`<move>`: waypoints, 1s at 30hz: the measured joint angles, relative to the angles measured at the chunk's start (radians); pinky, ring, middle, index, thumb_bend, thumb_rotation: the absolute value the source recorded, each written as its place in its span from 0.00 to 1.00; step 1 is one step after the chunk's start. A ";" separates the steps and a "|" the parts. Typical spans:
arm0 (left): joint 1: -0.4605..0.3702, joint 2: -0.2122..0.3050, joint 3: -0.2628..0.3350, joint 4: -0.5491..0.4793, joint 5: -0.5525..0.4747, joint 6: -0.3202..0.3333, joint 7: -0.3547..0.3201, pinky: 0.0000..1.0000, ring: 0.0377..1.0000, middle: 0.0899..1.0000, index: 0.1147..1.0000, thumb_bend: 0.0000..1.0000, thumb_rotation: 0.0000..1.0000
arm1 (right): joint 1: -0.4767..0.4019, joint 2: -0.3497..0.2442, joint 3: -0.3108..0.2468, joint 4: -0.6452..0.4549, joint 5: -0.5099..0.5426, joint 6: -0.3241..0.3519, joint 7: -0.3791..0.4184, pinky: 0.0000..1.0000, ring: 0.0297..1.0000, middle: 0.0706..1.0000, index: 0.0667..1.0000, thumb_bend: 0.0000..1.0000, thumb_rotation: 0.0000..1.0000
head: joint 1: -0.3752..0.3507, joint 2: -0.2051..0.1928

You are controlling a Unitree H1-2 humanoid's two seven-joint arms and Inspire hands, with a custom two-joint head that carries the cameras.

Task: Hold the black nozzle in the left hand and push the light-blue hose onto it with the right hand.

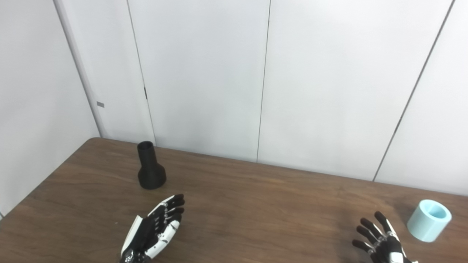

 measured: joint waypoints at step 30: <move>0.042 0.041 0.148 -0.181 0.228 0.153 0.086 0.75 0.81 0.82 0.82 0.78 0.06 | 0.029 0.017 -0.003 -0.047 -0.017 0.031 -0.007 0.63 0.76 0.79 0.89 0.51 1.00 | -0.020 0.037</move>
